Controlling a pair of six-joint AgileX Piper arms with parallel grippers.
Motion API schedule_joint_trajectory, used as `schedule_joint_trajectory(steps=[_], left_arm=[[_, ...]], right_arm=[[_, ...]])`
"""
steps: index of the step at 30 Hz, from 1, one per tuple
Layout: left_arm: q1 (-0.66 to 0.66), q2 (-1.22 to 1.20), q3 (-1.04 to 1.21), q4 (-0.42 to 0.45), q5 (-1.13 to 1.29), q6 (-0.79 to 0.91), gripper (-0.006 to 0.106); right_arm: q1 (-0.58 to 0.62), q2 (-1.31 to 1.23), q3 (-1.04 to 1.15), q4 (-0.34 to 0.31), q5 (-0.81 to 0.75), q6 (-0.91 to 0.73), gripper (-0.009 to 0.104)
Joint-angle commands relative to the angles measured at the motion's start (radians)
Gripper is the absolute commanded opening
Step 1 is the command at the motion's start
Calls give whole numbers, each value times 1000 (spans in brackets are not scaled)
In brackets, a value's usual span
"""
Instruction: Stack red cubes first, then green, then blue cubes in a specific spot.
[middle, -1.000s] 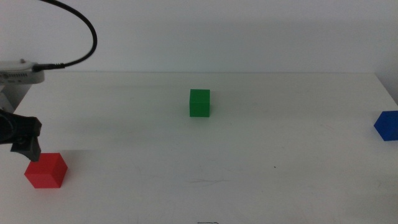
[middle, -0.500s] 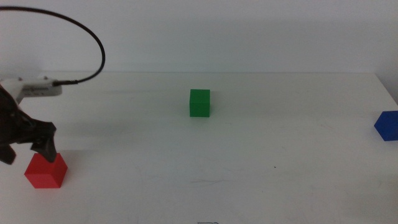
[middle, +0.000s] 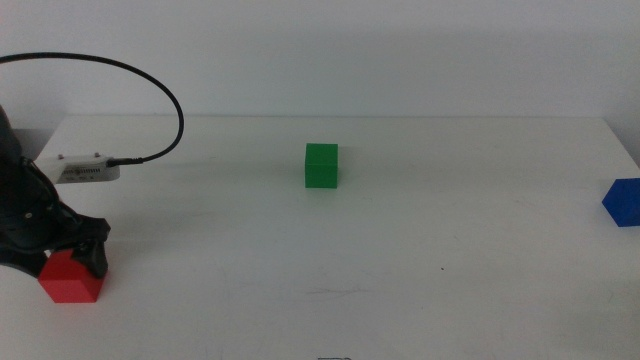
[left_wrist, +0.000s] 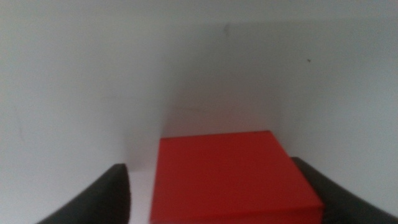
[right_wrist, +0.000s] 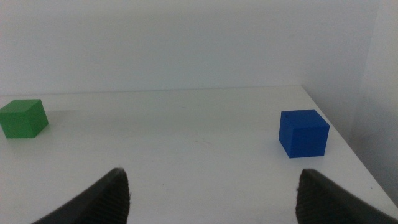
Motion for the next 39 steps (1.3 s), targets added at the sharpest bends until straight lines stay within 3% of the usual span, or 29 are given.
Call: schedule_joint_trajectory(steps=[1, 6, 9, 14, 22, 28, 36, 39], left_arm=[[-2, -41, -30, -19, -7, 4, 71], [-18, -63, -38, -45, 46, -29, 43], [-89, -89, -67, -16, 101, -87, 36], [-275, -89, -176, 65, 186, -322, 36], [-597, 19, -392, 79, 249, -710, 36], [-733, 144, -558, 69, 269, -756, 36], [-800, 258, -680, 50, 274, -786, 36], [-803, 278, -684, 6, 269, -786, 36]], right_arm=[[1, -15, -23, -12, -78, -13, 94], [1, -15, -23, -12, -78, -13, 94], [1, -15, -23, -12, -78, -13, 94], [1, -15, -23, -12, -78, -13, 94], [1, -15, -23, -12, -78, -13, 94], [1, -15, -23, -12, -78, -13, 94], [1, -15, -23, -12, -78, -13, 94], [1, -15, -23, -12, -78, -13, 94]])
